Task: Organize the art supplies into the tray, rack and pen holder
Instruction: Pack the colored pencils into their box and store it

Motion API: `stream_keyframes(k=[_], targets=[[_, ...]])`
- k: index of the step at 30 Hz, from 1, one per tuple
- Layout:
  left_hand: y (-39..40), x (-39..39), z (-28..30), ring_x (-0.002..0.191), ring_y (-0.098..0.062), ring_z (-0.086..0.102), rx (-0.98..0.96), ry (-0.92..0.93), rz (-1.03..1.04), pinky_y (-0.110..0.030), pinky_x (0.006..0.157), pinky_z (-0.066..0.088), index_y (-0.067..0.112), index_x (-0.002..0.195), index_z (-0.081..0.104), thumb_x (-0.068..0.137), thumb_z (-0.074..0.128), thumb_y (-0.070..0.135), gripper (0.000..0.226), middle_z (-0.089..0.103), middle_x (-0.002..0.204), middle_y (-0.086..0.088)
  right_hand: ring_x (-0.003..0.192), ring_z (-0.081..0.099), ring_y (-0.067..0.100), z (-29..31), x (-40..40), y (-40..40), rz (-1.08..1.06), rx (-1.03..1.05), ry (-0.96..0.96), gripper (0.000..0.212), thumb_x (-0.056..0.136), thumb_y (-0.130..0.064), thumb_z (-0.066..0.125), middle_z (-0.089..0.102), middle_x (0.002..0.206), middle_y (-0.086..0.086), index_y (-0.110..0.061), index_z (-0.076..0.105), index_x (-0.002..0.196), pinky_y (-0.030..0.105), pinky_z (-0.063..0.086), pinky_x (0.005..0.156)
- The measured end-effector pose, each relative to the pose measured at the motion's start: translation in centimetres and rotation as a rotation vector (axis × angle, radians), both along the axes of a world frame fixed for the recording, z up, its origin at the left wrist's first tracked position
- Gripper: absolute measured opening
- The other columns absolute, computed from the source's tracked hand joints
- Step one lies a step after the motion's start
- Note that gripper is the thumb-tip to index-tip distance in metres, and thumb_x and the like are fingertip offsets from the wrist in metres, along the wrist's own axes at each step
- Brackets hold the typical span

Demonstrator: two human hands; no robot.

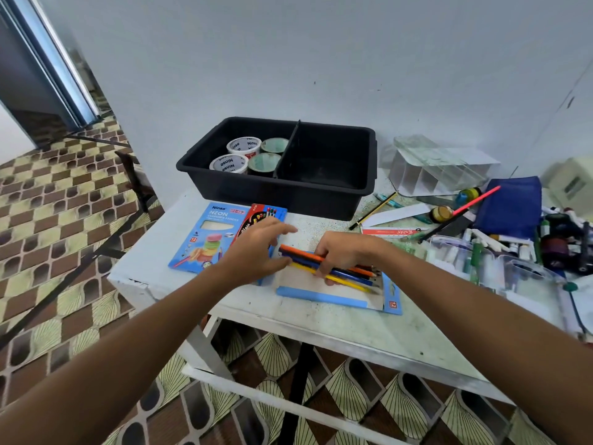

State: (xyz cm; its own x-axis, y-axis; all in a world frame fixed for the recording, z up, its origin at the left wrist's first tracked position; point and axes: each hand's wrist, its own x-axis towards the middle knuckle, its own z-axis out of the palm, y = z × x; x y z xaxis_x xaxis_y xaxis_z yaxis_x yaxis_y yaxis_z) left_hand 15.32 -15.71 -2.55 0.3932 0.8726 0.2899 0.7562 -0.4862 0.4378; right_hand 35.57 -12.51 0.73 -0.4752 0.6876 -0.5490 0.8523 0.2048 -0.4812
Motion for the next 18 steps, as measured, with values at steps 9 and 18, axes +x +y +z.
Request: stream_keyframes(k=[9, 18], targets=[[-0.6, 1.2, -0.1, 0.088, -0.007, 0.053, -0.059, 0.131, 0.008, -0.014, 0.076, 0.035, 0.012, 0.113, 0.07, 0.089, 0.066, 0.024, 0.027, 0.071, 0.101, -0.003, 0.058, 0.046, 0.015, -1.0, -0.6, -0.8, 0.045, 0.155, -0.103, 0.016, 0.08, -0.018, 0.074, 0.053, 0.063, 0.0, -0.016, 0.062, 0.069, 0.027, 0.038, 0.058], [-0.2, 1.2, -0.9, 0.106, -0.014, 0.05, -0.115, 0.268, 0.003, -0.031, 0.089, 0.046, 0.015, 0.117, 0.068, 0.09, 0.064, 0.031, 0.032, 0.066, 0.107, -0.003, 0.069, 0.06, 0.015, -1.9, 0.3, -1.4, -0.104, 0.226, 0.054, 0.015, 0.076, -0.006, 0.077, 0.068, 0.087, 0.008, -0.01, 0.068, 0.087, 0.031, 0.052, 0.067]])
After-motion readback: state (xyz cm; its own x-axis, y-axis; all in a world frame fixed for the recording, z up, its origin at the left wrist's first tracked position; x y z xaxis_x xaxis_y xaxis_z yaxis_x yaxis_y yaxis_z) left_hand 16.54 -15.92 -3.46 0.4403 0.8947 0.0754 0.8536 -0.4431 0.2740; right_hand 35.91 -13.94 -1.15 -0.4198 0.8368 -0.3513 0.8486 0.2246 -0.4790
